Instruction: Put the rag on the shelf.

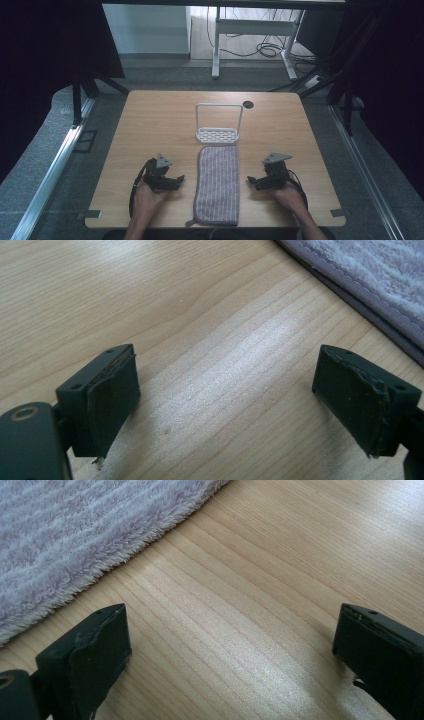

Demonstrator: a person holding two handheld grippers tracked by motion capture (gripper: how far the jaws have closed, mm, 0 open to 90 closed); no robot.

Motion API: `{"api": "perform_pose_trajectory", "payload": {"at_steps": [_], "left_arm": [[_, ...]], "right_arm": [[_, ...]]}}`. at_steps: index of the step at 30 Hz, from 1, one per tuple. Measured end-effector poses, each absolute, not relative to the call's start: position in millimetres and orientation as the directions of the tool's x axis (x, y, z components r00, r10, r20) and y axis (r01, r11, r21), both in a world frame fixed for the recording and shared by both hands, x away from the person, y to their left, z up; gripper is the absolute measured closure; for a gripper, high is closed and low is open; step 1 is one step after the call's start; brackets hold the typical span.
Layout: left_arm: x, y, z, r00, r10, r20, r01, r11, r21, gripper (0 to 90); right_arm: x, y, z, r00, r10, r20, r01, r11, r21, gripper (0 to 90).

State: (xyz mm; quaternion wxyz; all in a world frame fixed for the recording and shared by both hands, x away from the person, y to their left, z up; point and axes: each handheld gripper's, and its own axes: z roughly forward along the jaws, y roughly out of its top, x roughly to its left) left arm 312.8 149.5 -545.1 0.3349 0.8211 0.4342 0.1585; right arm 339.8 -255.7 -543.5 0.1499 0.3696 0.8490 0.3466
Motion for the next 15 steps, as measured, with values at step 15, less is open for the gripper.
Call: {"api": "perform_pose_trajectory", "payload": {"at_steps": [15], "left_arm": [[314.1, 149.6, -545.1, 0.571, 0.821, -0.034, 0.608, -0.394, 0.689, 10.0]], "right_arm": [[339.9, -255.5, -543.5, -0.682, 0.731, 0.001, 0.524, 0.487, 0.699, 1.5]]}}
